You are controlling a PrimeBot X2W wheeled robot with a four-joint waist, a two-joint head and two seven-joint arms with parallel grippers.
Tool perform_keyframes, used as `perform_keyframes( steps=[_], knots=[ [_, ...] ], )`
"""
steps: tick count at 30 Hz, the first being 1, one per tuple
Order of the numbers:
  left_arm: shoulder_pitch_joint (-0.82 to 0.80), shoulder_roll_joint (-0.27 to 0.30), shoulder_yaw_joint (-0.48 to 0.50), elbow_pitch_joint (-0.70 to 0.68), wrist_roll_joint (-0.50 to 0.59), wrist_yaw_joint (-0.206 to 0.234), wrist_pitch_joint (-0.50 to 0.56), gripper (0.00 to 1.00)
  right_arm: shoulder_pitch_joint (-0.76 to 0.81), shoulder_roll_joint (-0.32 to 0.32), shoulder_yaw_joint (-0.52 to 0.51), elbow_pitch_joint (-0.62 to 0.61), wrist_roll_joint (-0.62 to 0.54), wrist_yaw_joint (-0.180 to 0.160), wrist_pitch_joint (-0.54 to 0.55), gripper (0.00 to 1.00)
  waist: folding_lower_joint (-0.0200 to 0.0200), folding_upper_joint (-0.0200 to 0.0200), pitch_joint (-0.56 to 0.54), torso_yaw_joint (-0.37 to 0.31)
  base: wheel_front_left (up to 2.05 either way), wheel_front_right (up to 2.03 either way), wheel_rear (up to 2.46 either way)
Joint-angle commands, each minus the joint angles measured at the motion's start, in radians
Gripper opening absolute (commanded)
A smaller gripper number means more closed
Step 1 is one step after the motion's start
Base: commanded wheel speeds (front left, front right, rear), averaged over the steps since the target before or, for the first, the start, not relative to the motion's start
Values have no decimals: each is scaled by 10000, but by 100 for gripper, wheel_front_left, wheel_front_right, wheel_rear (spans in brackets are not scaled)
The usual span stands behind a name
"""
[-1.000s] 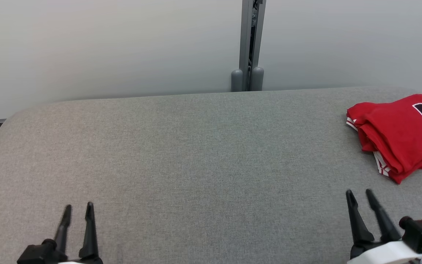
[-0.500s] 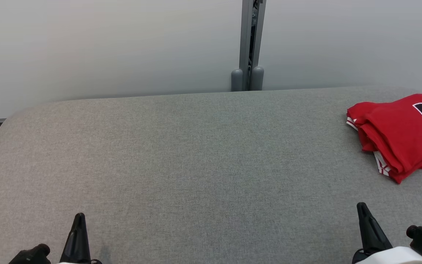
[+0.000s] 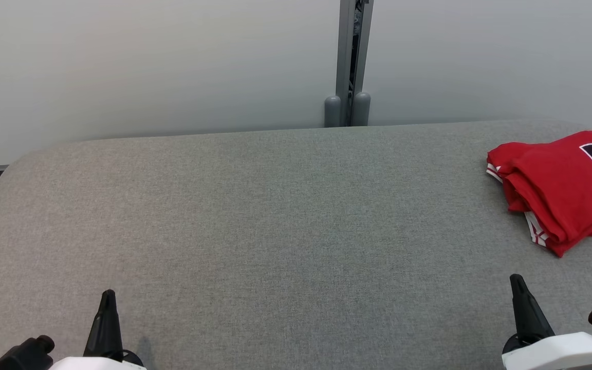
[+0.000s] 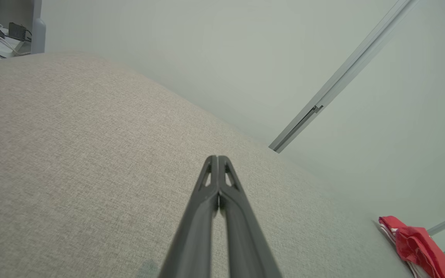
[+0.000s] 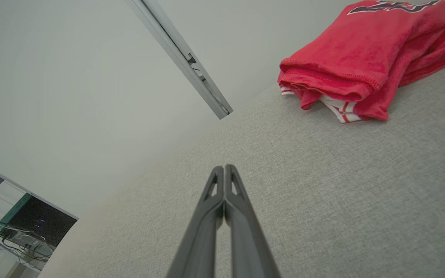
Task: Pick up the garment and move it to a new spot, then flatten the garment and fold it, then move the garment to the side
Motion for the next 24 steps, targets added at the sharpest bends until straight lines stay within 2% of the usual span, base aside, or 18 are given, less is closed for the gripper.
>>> perform_keyframes(
  steps=[1, 24],
  knots=[
    [-409, 110, 65, -121, -511, -66, 111, 0, -306, -45, -98, -196, 482, 0, 136, 0, 0, -1, 4, 1, 0, 0, 0],
    [-867, 144, 150, -44, -3405, -270, 873, 0, -588, 38, -485, -287, 3140, 0, 908, 0, 0, -1, 40, 7, 0, 0, 0]
  ],
)
